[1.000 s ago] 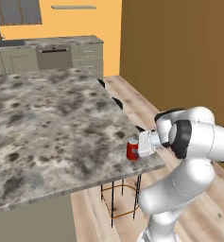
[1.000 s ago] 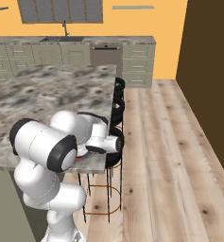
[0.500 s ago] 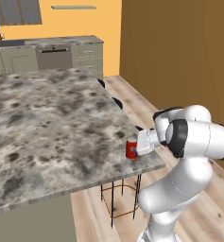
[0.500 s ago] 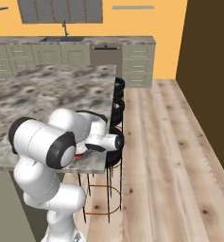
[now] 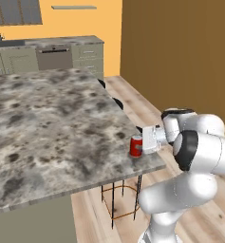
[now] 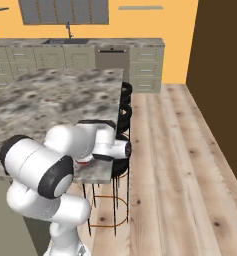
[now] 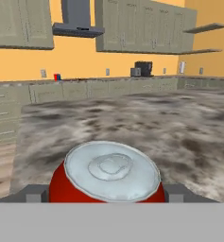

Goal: Four empty soda cans are scattered around the kitchen. Gather all the cans and cluster them next to the stove for recycling.

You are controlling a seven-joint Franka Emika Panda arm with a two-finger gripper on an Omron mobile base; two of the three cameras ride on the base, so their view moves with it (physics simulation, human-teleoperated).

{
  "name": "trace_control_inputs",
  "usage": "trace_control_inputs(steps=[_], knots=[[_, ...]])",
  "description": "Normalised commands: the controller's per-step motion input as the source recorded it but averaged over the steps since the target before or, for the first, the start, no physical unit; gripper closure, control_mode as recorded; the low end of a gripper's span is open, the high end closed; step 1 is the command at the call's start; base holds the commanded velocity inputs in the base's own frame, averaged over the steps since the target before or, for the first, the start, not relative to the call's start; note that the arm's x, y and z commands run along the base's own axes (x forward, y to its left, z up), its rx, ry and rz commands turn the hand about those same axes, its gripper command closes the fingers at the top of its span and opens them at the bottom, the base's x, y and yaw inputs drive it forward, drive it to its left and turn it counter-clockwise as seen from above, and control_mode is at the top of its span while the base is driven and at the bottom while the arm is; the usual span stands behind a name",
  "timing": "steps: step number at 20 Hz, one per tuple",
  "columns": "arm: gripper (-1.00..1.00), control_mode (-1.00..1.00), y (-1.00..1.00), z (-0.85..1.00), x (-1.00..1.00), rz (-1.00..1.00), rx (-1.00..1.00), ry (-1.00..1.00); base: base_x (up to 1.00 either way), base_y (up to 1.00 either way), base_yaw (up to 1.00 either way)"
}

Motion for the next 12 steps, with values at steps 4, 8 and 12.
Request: trace_control_inputs(steps=[4, 8, 12], knots=[[1.0, -1.0, -0.11, 0.8, -0.66, 0.05, 0.0, -0.17, 0.0, 0.0, 0.0], [1.0, -1.0, -0.07, 0.84, -0.69, 0.06, -0.02, -0.18, 0.0, 0.0, 0.0], [1.0, -1.0, -0.02, 0.59, -0.62, 0.05, -0.03, -0.11, 0.0, 0.0, 0.0]])
